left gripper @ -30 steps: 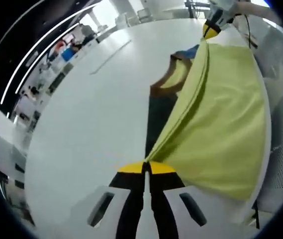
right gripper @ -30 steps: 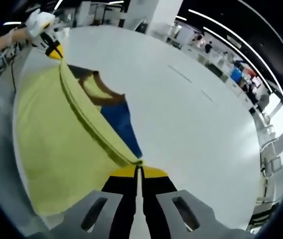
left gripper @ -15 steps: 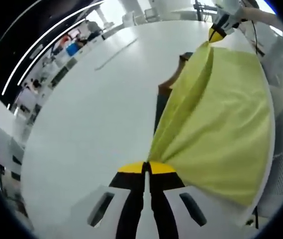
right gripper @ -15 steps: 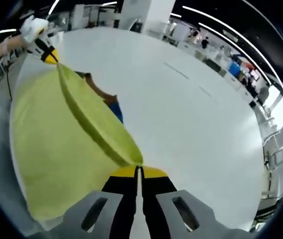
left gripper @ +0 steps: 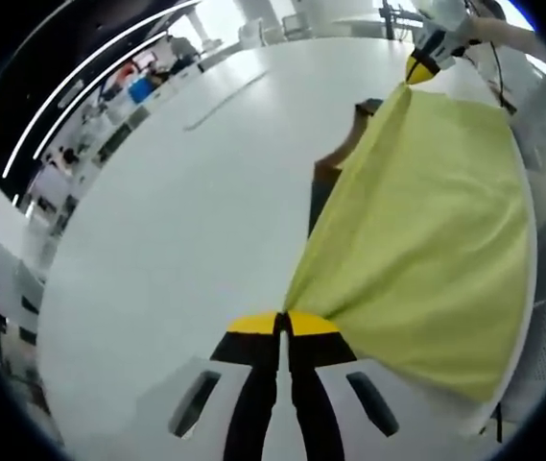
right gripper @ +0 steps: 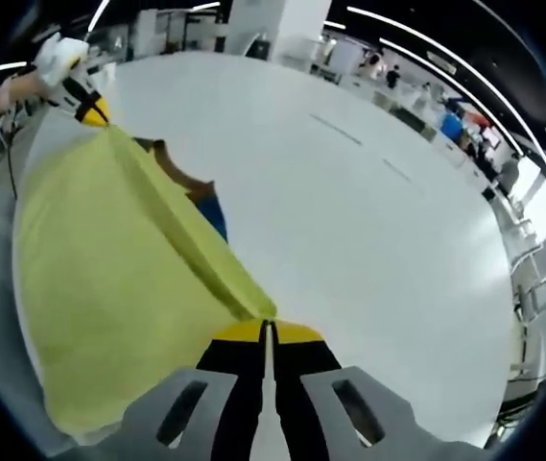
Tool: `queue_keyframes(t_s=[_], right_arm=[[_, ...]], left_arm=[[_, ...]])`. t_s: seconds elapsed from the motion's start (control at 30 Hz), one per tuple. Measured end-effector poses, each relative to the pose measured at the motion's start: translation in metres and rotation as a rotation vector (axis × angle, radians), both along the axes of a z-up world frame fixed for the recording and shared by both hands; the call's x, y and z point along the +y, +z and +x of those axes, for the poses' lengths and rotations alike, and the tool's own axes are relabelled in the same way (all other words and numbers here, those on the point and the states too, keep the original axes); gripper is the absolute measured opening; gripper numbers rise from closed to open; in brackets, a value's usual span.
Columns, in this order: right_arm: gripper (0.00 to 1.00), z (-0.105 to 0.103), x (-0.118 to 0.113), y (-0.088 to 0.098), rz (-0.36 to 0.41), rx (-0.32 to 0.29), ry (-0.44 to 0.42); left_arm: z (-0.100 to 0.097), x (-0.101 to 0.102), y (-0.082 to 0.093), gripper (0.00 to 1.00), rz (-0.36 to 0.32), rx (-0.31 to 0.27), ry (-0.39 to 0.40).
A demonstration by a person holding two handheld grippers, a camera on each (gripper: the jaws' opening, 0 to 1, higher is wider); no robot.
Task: Fold the garment on the visible template until the final outline fits inside the template.
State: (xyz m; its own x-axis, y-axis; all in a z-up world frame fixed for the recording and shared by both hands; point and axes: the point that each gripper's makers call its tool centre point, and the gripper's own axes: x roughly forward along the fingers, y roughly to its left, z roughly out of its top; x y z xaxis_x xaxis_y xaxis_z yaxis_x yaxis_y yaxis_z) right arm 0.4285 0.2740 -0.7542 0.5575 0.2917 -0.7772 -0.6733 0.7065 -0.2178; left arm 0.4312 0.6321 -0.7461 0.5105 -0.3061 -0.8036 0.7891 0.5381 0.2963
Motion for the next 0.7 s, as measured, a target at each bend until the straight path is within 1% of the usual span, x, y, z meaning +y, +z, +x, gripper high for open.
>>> queue_keyframes(t_s=[0.17, 0.2, 0.23, 0.27, 0.37, 0.7], right_arm=[[0.01, 0.003, 0.000, -0.002, 0.005, 0.003, -0.012], [0.01, 0.005, -0.009, -0.005, -0.042, 0.003, -0.023], [0.01, 0.006, -0.010, -0.006, -0.055, 0.001, -0.014], [0.01, 0.005, -0.011, -0.008, -0.052, 0.011, -0.018], [0.01, 0.003, -0.011, -0.007, -0.028, 0.016, -0.027], [0.01, -0.002, -0.006, -0.009, -0.015, 0.019, -0.040]], left_arm=[[0.002, 0.000, -0.003, 0.00, 0.000, 0.005, 0.004], [0.003, 0.000, -0.003, 0.00, 0.002, 0.005, 0.006], [0.004, 0.000, -0.003, 0.00, -0.002, 0.005, 0.010], [0.004, 0.000, -0.004, 0.00, -0.003, 0.008, 0.012], [0.004, 0.000, -0.005, 0.00, 0.001, 0.008, 0.009], [0.010, -0.002, -0.010, 0.00, -0.001, 0.014, 0.016]])
